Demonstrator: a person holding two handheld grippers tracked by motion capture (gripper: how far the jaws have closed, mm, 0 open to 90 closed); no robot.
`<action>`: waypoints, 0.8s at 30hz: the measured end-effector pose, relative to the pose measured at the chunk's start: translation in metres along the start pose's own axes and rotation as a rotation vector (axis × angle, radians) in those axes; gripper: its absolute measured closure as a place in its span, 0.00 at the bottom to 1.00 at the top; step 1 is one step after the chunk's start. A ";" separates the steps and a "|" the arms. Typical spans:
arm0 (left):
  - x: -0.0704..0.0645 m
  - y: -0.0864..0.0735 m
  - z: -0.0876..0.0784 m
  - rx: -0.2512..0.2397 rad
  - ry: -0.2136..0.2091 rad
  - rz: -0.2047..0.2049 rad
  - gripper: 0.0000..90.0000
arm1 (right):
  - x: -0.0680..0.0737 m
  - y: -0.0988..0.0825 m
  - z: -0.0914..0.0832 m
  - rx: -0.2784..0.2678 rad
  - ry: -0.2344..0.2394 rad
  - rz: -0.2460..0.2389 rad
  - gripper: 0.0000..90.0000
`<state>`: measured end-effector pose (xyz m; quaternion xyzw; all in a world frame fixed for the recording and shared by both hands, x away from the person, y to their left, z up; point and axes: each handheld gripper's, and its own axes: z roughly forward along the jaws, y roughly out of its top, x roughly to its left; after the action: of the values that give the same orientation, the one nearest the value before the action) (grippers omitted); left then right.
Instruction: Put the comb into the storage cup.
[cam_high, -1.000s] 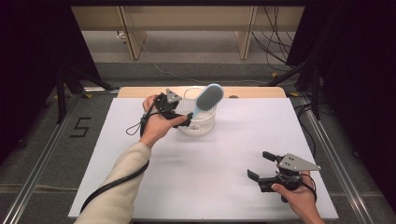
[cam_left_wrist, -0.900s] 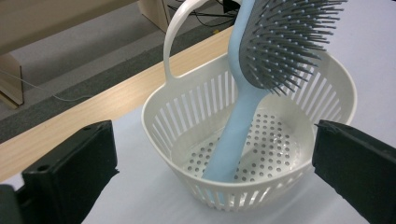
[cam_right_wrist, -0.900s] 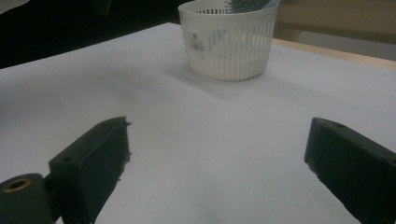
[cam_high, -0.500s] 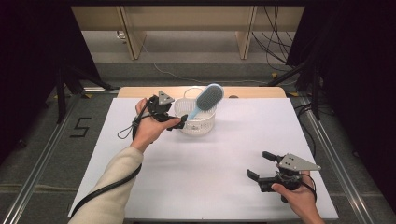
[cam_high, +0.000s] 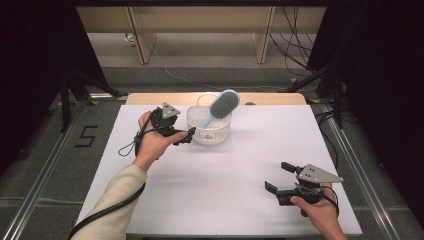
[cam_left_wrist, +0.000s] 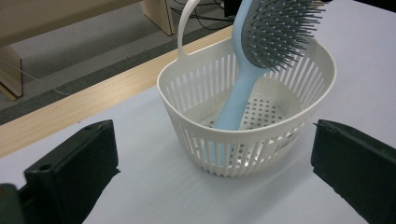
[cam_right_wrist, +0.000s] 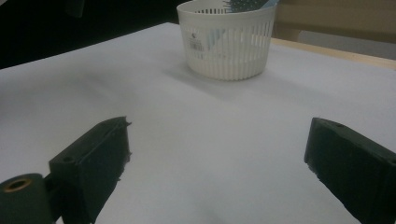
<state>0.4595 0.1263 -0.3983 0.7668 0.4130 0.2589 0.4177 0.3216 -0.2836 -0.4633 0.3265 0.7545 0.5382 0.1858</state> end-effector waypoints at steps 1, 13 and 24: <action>0.000 -0.001 -0.001 -0.001 0.002 -0.002 0.00 | 0.000 0.000 0.000 -0.001 0.000 0.001 0.08; 0.005 -0.010 -0.016 -0.013 0.004 -0.010 0.01 | 0.000 0.000 0.000 -0.002 -0.002 0.000 0.08; 0.005 -0.020 -0.033 -0.021 -0.010 -0.008 0.01 | 0.000 0.000 0.000 -0.002 -0.003 -0.002 0.08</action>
<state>0.4288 0.1509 -0.3982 0.7619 0.4111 0.2578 0.4290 0.3215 -0.2838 -0.4631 0.3266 0.7540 0.5381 0.1878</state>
